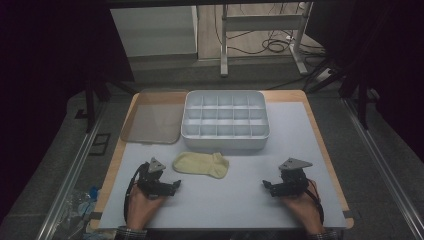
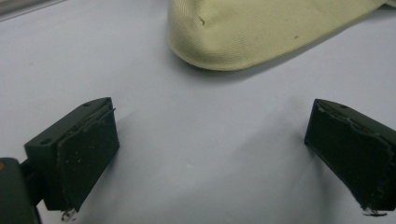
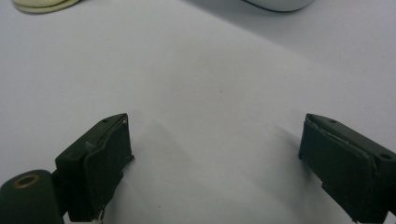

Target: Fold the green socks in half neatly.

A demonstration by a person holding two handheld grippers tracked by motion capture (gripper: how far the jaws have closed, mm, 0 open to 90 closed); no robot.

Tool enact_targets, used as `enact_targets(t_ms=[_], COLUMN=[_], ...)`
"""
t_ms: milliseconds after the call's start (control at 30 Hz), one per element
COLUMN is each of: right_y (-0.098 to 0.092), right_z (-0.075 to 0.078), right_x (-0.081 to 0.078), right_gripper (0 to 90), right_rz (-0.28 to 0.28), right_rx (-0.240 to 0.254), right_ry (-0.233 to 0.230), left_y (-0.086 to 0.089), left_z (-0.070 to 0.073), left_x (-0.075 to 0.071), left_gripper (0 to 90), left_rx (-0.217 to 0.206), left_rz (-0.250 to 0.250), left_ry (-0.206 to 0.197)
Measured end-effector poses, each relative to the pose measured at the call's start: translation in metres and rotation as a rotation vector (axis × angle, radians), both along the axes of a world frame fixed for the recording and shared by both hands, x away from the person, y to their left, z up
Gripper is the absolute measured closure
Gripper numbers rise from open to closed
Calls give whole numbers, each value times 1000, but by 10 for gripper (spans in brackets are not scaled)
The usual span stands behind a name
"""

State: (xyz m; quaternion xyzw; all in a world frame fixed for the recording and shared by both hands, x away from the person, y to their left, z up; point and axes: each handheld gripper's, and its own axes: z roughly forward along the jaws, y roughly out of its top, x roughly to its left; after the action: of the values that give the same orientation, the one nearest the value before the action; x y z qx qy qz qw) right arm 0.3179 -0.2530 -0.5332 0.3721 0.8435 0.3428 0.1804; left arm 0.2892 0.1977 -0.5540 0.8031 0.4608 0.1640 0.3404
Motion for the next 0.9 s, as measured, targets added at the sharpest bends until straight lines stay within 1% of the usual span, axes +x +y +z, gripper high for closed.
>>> enact_targets(t_ms=[667,800,900], right_y=[0,-1,-1], right_z=[0,0,1], right_x=[0,1,1], right_gripper=[101,103,104], right_rz=[-1,-2,-2], right_rx=[2,6,7], right_ry=[2,7,9], left_y=[1,1,3], left_z=[0,0,0], left_x=[0,0,0], left_gripper=[28,28,29], left_rx=[-5,-10,-28], left_rz=[0,0,1], left_ry=[0,4,8])
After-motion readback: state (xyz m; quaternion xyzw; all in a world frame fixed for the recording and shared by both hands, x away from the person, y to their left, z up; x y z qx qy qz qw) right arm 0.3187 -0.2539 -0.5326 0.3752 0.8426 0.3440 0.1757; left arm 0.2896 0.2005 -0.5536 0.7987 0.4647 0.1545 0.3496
